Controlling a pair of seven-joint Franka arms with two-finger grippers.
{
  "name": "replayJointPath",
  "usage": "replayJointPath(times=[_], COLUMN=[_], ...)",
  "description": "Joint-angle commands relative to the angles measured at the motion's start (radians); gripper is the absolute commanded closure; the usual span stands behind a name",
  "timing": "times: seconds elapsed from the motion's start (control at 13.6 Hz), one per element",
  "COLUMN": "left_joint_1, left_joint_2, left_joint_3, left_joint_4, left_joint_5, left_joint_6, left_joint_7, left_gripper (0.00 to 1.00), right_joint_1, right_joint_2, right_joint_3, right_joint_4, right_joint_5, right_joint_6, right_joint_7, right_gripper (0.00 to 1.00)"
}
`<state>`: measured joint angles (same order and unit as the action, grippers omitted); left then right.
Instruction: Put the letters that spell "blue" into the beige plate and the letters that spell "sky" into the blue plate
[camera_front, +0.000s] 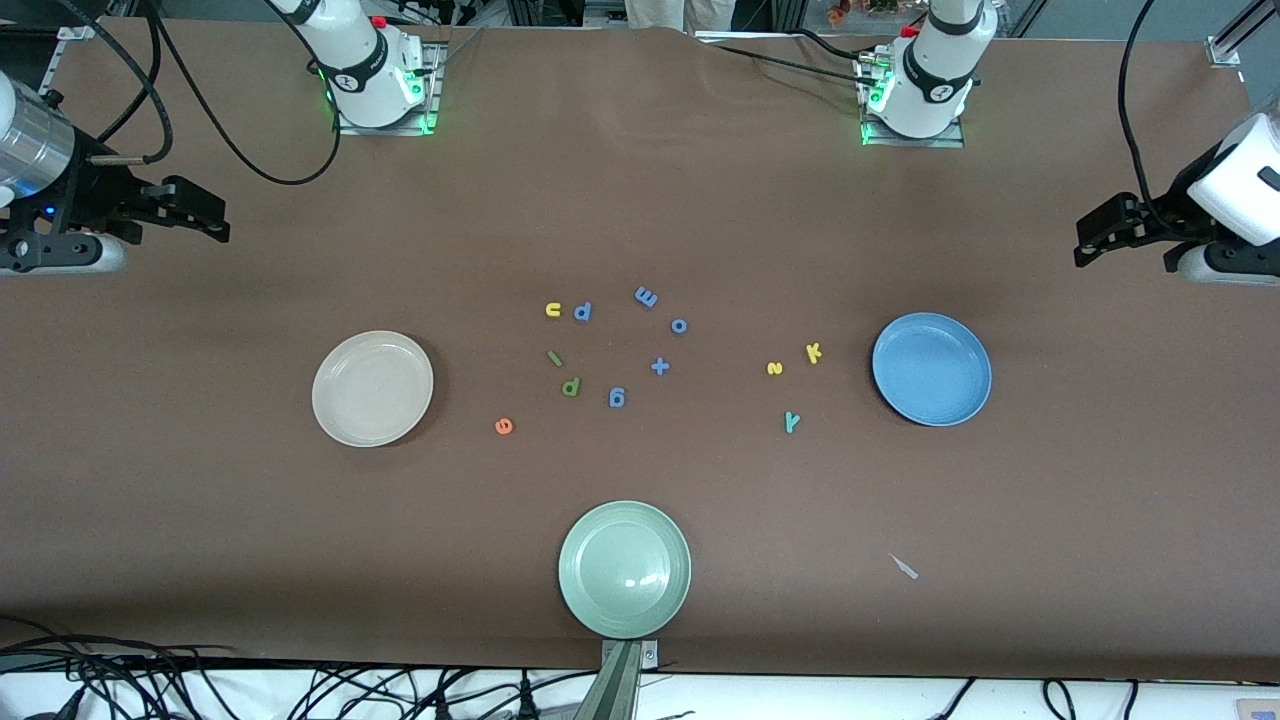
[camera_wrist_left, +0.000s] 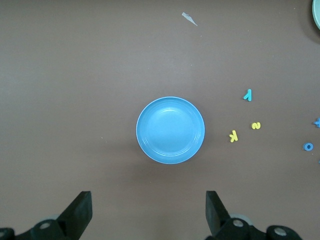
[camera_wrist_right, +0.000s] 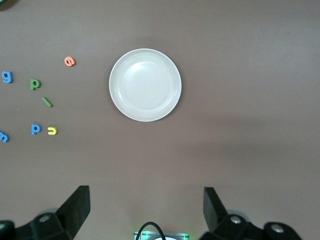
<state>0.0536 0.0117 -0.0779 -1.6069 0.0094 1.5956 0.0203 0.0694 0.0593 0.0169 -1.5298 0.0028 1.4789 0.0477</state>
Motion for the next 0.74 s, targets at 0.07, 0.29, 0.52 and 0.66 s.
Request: replayJointPath(times=[0.07, 0.29, 0.52, 0.66], left_joint_1=[0.011, 0.011, 0.011, 0.011], left_joint_2=[0.016, 0.016, 0.014, 0.014], left_joint_3=[-0.002, -0.002, -0.002, -0.002], left_joint_4=[0.030, 0.031, 0.031, 0.031], left_joint_5=[-0.016, -0.017, -0.017, -0.017], left_joint_6=[-0.014, -0.014, -0.014, -0.014], left_joint_7=[0.012, 0.012, 0.012, 0.012], left_gripper=[0.00, 0.00, 0.00, 0.00], right_joint_1=[-0.003, -0.005, -0.005, -0.005], right_joint_2=[-0.015, -0.015, -0.012, -0.012], right_joint_3=[0.000, 0.000, -0.006, -0.012], right_joint_4=[-0.017, -0.013, -0.013, -0.013], right_joint_5=[0.019, 0.016, 0.017, 0.017], right_joint_6=[0.018, 0.018, 0.020, 0.020], right_joint_7=[0.008, 0.007, -0.005, -0.008], right_gripper=[0.00, 0.00, 0.00, 0.00])
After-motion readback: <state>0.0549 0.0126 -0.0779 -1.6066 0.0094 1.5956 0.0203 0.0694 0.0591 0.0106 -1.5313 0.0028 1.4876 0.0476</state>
